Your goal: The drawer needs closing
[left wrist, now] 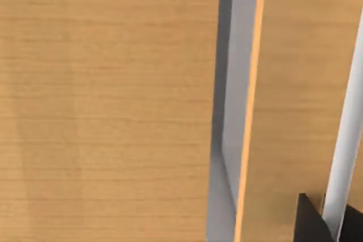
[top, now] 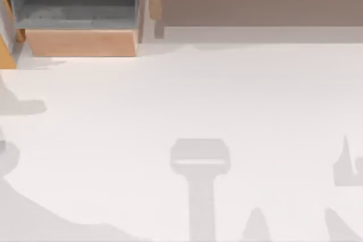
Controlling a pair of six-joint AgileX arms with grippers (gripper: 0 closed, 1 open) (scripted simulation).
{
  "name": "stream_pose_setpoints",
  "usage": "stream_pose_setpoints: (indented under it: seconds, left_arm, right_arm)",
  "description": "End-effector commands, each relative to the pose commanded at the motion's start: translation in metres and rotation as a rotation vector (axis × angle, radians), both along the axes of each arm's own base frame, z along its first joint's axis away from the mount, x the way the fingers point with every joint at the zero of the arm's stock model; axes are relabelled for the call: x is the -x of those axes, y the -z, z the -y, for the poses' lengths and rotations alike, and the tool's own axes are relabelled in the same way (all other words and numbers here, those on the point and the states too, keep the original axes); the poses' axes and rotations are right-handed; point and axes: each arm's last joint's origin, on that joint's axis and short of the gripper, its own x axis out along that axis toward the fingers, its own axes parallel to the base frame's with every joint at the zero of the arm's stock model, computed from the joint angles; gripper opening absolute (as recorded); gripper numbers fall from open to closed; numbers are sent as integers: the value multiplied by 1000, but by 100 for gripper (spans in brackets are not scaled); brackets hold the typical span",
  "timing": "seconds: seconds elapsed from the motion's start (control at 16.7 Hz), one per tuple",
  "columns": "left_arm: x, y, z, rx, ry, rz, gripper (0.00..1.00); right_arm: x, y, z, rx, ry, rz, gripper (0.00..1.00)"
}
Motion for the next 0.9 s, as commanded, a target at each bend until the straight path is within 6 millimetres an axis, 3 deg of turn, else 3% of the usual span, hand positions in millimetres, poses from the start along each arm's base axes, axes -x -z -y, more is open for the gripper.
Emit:
stream_pose_setpoints:
  seconds: [0.48, 0.9]
  left_arm:
    - [-10, 0, 0, 2, -4, -4, 0]
    - [-62, 0, 0, 2, -3, 0, 0]
  right_arm:
    - [0, 0, 0, 0, 0, 0, 100]
    - [0, 0, 0, 0, 0, 0, 100]
